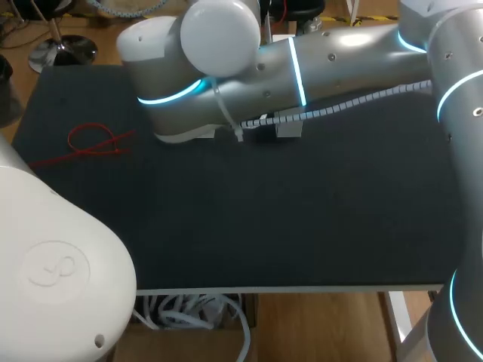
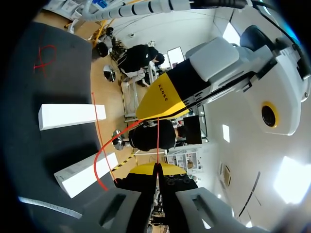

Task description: Grab the tape and strap the tape.

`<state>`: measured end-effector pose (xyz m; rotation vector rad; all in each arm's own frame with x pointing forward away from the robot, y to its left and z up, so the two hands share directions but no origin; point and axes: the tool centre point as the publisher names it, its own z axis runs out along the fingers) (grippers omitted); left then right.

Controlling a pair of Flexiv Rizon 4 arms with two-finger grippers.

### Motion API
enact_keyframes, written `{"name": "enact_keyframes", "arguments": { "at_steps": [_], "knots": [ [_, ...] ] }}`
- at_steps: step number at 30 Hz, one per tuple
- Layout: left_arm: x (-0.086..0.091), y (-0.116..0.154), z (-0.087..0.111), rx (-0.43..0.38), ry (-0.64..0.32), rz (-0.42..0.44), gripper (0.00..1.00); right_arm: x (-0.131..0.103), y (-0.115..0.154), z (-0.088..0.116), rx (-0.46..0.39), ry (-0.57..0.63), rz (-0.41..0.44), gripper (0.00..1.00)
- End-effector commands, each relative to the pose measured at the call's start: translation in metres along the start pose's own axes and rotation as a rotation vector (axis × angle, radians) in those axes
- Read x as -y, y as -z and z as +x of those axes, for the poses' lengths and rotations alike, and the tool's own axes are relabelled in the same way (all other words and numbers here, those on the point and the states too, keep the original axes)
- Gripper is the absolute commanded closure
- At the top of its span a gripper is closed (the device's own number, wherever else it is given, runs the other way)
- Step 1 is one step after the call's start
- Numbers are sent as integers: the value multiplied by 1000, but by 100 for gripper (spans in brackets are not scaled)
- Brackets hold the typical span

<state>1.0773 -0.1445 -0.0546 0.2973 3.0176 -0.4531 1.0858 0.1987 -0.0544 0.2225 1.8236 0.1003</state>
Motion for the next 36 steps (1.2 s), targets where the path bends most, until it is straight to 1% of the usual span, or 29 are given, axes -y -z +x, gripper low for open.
{"name": "enact_keyframes", "arguments": {
  "at_steps": [1, 19, 36],
  "knots": [
    [1, 1, 0, -2, 1, -5, 100, -2, 1, -1, -5, 6, 12, 100],
    [1, 1, 0, -2, 1, -5, 100, 1, -2, -3, 8, 18, 35, 100],
    [1, 1, 0, -2, 1, -5, 100, -4, -2, -2, 7, 34, 15, 100]
  ]
}}
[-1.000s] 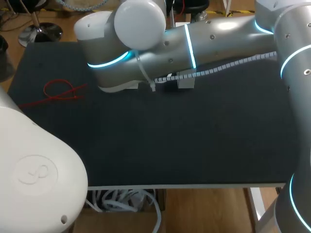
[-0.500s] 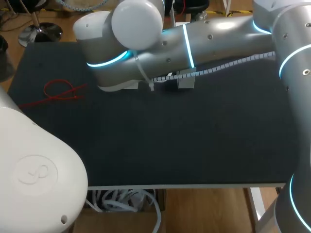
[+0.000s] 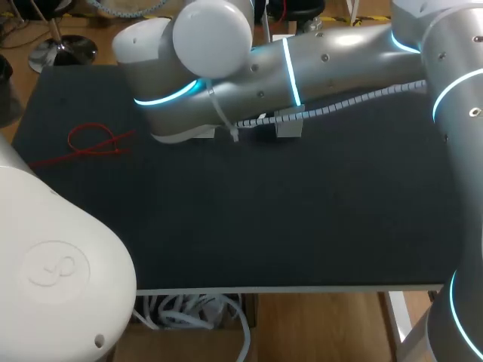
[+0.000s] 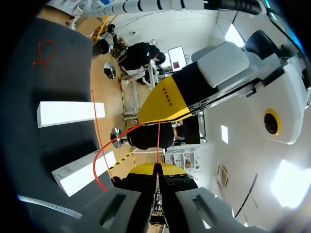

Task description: Grab the tape and strap the tape.

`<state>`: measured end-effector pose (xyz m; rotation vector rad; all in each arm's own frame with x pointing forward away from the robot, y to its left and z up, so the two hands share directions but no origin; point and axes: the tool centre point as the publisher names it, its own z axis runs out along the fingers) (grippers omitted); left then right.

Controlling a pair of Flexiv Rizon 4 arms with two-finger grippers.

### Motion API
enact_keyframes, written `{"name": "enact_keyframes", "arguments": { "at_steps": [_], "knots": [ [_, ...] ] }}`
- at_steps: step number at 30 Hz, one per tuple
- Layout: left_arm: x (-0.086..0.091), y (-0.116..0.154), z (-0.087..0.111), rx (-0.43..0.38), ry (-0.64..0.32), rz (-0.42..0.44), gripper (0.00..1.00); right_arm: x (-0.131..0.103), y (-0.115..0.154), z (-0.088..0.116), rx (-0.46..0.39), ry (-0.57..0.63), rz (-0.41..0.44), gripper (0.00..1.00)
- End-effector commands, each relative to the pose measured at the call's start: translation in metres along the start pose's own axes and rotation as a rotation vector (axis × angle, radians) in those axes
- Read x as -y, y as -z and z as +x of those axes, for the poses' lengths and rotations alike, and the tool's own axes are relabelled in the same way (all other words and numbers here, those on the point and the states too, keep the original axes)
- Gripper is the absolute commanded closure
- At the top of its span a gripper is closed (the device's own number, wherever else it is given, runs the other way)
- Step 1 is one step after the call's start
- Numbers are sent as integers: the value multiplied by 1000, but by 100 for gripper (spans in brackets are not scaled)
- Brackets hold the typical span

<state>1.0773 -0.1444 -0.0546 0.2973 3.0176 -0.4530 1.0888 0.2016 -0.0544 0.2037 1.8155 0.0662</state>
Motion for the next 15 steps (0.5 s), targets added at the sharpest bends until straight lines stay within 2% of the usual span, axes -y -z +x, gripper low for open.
{"name": "enact_keyframes", "arguments": {
  "at_steps": [1, 15],
  "knots": [
    [1, 1, 0, -2, 1, -5, 100, -1, 0, -2, -5, 3, 3, 100],
    [1, 1, 0, -2, 1, -5, 100, 1, 5, -5, 32, 25, 35, 100]
  ]
}}
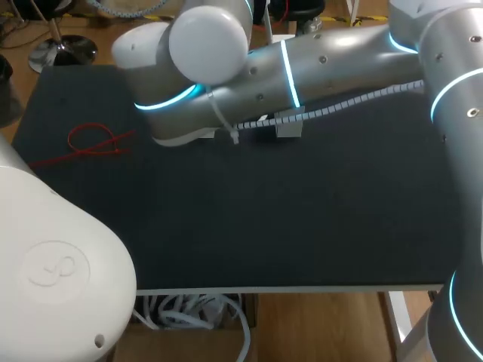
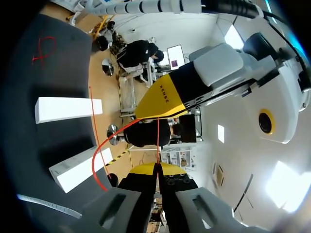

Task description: Grab the tape and strap the tape.

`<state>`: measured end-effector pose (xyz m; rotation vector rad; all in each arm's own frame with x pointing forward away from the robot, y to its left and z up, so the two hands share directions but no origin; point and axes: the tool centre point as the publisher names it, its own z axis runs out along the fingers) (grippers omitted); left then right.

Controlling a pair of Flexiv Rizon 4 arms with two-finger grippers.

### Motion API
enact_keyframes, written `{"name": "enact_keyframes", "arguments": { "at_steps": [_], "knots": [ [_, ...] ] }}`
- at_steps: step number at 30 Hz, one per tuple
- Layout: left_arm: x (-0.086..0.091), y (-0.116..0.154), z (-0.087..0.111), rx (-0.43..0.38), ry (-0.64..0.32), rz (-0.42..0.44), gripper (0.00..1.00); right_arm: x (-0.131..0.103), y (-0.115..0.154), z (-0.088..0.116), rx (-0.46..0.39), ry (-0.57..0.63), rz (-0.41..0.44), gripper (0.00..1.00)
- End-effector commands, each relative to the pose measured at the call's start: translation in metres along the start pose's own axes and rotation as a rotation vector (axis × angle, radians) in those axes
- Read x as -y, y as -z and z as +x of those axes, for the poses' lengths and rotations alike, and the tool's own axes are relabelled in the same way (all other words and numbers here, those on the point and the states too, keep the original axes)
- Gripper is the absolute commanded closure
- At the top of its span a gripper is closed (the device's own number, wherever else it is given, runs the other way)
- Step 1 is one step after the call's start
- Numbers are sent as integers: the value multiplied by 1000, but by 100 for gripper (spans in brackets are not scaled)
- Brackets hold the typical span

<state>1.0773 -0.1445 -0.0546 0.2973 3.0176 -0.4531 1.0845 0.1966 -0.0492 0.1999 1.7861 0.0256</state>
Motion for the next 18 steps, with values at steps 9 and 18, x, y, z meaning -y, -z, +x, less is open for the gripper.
{"name": "enact_keyframes", "arguments": {
  "at_steps": [9, 18],
  "knots": [
    [1, 1, 0, -2, 1, -5, 100, -2, -1, 1, 2, 18, 38, 100],
    [1, 1, 0, -2, 1, -5, 100, -4, -2, 2, 10, 33, 51, 100]
  ]
}}
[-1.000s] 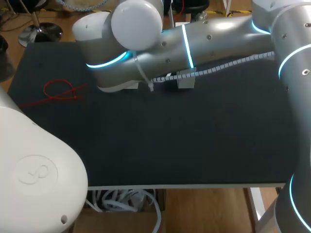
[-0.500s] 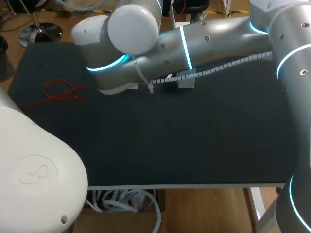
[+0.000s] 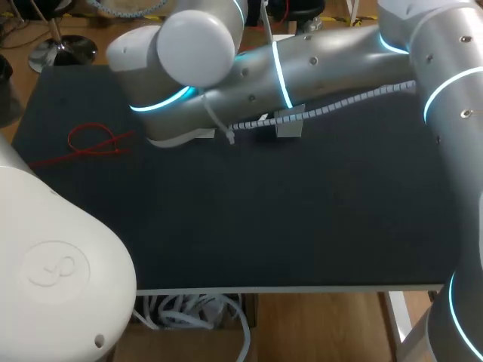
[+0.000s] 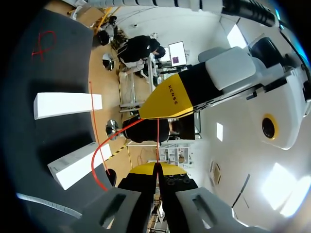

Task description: Grab the tape and strap the tape.

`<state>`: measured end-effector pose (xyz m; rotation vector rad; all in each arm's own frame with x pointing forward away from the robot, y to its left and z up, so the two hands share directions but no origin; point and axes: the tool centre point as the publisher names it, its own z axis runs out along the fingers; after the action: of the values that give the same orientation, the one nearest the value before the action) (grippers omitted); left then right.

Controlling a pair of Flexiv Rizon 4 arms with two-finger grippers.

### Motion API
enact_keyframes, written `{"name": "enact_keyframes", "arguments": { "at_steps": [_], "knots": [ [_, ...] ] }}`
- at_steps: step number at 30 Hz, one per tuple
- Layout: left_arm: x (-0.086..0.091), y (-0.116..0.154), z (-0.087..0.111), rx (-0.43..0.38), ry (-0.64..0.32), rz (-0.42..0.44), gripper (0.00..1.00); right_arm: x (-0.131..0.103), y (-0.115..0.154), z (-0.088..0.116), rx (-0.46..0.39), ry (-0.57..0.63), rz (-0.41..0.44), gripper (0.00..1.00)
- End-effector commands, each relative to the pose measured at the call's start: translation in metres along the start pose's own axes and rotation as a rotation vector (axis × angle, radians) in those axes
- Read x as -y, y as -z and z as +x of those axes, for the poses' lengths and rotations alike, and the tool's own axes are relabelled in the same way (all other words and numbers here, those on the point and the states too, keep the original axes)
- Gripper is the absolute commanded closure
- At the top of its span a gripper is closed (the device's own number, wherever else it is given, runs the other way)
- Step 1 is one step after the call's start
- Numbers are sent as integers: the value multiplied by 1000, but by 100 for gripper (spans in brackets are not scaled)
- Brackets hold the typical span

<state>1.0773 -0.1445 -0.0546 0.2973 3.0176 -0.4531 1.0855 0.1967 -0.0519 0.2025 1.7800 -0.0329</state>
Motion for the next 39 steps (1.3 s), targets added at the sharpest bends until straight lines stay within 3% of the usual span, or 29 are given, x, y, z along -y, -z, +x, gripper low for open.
{"name": "enact_keyframes", "arguments": {
  "at_steps": [1, 39],
  "knots": [
    [1, 1, 0, -2, 1, -5, 100, -5, 0, -1, 0, 5, 10, 100],
    [1, 1, 0, -2, 1, -5, 100, -18, 3, 0, 2, 37, -29, 100]
  ]
}}
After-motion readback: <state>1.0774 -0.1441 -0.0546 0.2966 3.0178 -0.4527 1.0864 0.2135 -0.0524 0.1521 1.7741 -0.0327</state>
